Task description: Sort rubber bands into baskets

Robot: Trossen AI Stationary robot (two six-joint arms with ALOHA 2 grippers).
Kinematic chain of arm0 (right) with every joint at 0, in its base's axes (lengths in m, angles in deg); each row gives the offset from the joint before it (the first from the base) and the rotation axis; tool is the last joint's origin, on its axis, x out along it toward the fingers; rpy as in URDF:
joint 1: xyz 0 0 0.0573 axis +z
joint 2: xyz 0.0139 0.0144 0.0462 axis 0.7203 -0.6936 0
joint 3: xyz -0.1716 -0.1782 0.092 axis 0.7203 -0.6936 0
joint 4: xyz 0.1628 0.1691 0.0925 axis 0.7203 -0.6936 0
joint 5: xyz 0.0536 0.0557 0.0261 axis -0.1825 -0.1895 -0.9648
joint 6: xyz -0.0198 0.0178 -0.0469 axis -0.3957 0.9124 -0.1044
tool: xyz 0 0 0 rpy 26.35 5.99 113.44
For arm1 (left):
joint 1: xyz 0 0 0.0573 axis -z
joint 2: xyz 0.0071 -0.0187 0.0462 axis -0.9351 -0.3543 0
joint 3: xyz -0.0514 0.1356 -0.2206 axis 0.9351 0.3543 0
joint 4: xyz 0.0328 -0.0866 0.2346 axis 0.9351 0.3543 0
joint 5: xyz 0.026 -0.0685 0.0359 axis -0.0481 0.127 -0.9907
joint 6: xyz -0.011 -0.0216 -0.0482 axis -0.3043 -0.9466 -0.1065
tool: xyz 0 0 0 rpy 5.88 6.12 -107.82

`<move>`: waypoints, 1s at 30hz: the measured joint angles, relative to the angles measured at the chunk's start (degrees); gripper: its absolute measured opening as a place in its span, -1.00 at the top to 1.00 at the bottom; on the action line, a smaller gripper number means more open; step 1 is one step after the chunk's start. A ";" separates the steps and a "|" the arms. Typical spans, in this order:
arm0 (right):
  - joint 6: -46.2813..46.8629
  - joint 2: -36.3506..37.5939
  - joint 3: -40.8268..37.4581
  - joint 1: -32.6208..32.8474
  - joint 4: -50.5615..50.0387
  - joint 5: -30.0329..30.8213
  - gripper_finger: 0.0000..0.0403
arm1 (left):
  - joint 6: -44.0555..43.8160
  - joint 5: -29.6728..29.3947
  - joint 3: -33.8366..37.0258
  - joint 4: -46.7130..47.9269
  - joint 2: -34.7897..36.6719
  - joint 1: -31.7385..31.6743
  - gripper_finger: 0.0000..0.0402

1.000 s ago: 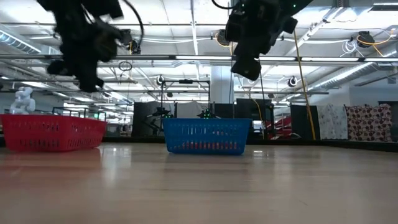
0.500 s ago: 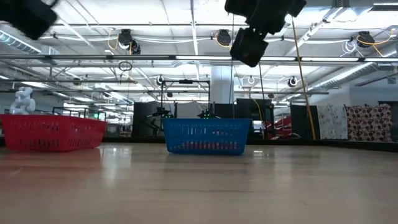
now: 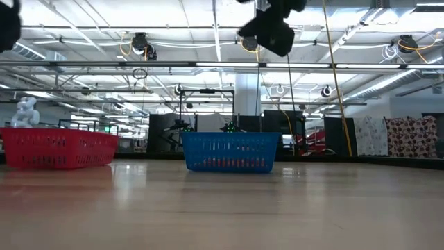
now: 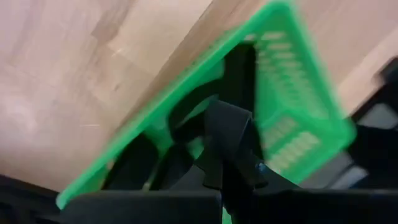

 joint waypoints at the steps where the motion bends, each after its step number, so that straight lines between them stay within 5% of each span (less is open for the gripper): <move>1: 1.68 0.00 0.00 0.57 1.28 1.63 0.01 | 1.25 0.12 0.00 0.26 -0.78 0.26 0.99; 19: 26.83 0.00 0.00 11.62 3.61 23.64 0.01 | 20.89 0.55 0.00 7.20 -2.90 0.32 0.39; 30: 26.05 0.00 0.00 11.69 3.57 23.87 0.01 | 21.20 2.03 0.00 7.37 -2.90 0.31 0.09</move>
